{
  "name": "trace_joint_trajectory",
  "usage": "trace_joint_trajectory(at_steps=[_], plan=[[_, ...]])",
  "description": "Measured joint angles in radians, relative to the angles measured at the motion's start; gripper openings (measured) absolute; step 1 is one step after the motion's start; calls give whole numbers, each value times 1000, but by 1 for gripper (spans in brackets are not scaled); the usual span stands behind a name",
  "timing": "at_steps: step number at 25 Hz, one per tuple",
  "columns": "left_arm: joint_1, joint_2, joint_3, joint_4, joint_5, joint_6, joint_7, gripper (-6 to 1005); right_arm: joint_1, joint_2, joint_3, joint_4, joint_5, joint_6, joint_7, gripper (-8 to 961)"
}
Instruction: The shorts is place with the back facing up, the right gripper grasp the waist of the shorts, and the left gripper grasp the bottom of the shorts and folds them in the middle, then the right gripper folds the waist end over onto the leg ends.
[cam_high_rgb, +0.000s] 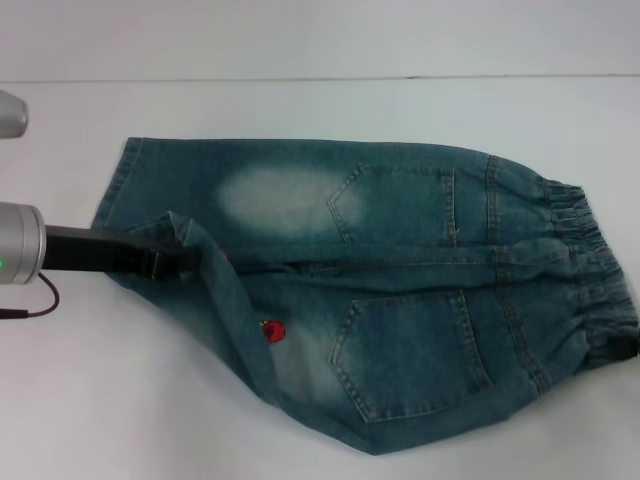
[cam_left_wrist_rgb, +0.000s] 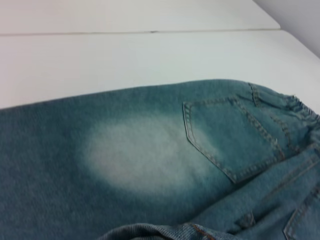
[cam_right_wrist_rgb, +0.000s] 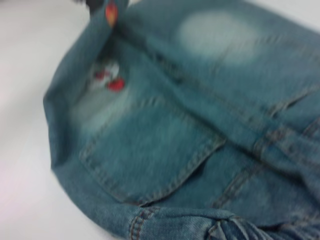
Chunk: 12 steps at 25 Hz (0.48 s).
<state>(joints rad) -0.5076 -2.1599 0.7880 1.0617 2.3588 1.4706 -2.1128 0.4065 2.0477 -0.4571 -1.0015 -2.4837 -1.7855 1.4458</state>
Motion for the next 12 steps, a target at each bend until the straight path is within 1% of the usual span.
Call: trace_joint_trajectory(at_steps=[1,4,8,9,10,12], plan=[[1,0,0,0,-4,-3,0,64,-7,0,9,1,20,-2,-5,49],[7,-1,0,12,-31,-5,11,64,-17,1,28,3,62,-13,-2,50],[6,2,-1,21,-50,-29,19,64,-16,2,55,4,113,-23,67,50],[6,2,-1,21,-50,-29,19,64,-13,1,60,4,123,-24,83,50],[-6,3,-2,23,-50,-66,18,64,-10,-1,66,4,141,-24,107,50],[-10,3,-2,27,-51,-88,18,64,-6,-7,70,4,181,-19,144,50]])
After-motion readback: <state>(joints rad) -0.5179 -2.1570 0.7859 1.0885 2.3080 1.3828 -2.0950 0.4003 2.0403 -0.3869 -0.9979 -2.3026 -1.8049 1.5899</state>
